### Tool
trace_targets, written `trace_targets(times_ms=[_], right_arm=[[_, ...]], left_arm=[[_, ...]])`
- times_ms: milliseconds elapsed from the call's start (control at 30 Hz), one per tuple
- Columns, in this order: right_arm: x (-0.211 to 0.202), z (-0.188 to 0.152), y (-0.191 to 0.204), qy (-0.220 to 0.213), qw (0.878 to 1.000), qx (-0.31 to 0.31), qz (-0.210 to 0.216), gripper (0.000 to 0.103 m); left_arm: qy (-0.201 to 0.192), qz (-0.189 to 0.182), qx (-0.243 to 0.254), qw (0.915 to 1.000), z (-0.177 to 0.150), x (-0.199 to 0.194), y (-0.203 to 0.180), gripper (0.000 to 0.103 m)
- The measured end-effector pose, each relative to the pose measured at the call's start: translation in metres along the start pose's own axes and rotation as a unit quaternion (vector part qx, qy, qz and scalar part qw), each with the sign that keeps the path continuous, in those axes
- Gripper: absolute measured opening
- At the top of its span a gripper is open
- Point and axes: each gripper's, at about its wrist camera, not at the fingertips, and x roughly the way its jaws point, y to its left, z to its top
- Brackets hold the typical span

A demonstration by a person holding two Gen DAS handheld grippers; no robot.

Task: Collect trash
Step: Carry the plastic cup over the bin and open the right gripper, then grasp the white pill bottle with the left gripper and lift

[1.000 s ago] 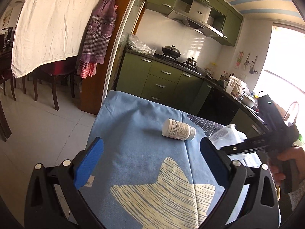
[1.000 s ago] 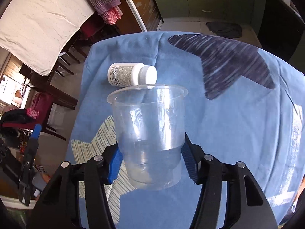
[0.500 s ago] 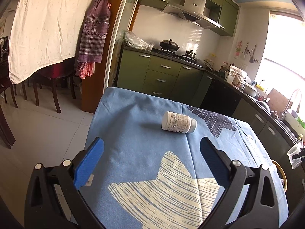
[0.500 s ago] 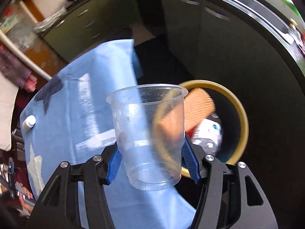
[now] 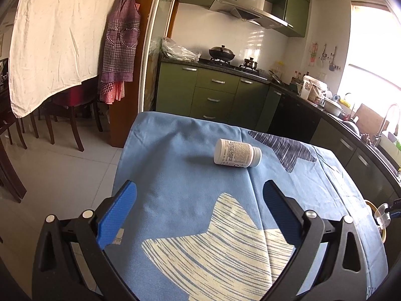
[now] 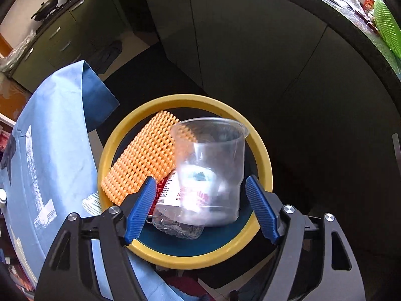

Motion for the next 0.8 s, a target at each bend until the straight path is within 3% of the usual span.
trace_targets(times_ms=[167, 400, 533, 633, 800], right_arm=[[-0.031, -0.012, 0.004, -0.025, 0.999, 0.012, 0.035, 0.076], [-0.066, -0.077, 0.040, -0.054, 0.990, -0.027, 0.125, 0.080], [-0.066, -0.111, 0.064, -0.050, 0.985, -0.070, 0.152, 0.081], [-0.060, -0.118, 0.076, -0.043, 0.980, -0.087, 0.173, 0.081], [-0.049, -0.121, 0.085, -0.040, 0.975, -0.094, 0.197, 0.081]], left_arm=[[0.006, -0.003, 0.010, 0.9999, -0.001, 0.004, -0.005, 0.096], [0.037, -0.036, 0.012, 0.9986, -0.001, 0.014, -0.014, 0.096], [0.074, -0.030, 0.016, 0.9967, 0.007, 0.026, -0.023, 0.096], [0.094, -0.023, 0.038, 0.9946, 0.018, 0.035, -0.041, 0.096], [0.103, 0.022, 0.058, 0.9928, 0.042, 0.055, -0.072, 0.096]])
